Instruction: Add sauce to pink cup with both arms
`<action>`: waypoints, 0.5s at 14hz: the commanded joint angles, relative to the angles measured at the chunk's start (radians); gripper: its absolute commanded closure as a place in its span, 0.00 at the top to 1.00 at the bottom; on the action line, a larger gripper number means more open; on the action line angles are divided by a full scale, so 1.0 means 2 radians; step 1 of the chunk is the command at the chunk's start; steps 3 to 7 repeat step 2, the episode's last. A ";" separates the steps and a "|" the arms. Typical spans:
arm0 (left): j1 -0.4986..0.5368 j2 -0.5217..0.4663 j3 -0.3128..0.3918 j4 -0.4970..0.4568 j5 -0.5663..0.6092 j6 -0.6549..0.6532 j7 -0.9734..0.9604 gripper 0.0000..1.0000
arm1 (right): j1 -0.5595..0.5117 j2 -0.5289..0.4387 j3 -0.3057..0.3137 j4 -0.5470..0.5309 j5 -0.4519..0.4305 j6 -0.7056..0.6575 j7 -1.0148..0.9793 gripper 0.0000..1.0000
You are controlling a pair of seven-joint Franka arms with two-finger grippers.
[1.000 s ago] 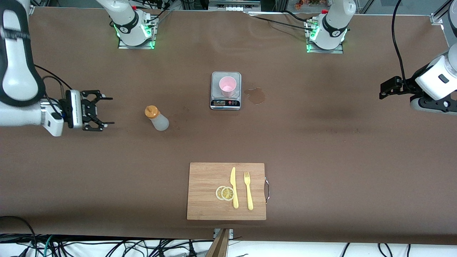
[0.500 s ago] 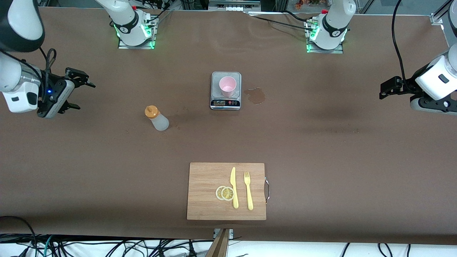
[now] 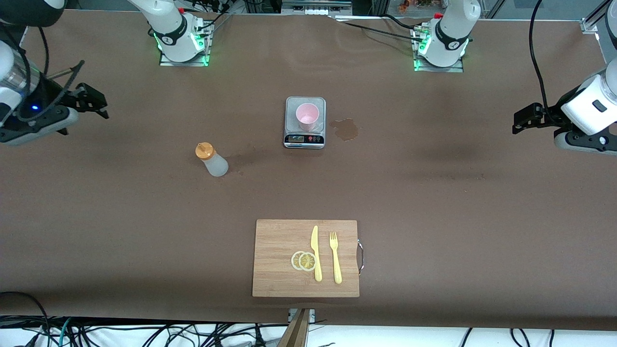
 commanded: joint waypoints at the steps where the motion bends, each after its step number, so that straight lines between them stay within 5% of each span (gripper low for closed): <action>1: 0.002 0.005 0.000 0.014 -0.005 -0.009 0.001 1.00 | -0.001 -0.010 0.001 0.009 -0.014 -0.011 0.014 1.00; 7: 0.002 0.005 0.000 0.015 -0.005 -0.008 0.001 1.00 | -0.001 -0.012 0.001 0.009 -0.011 -0.014 0.014 1.00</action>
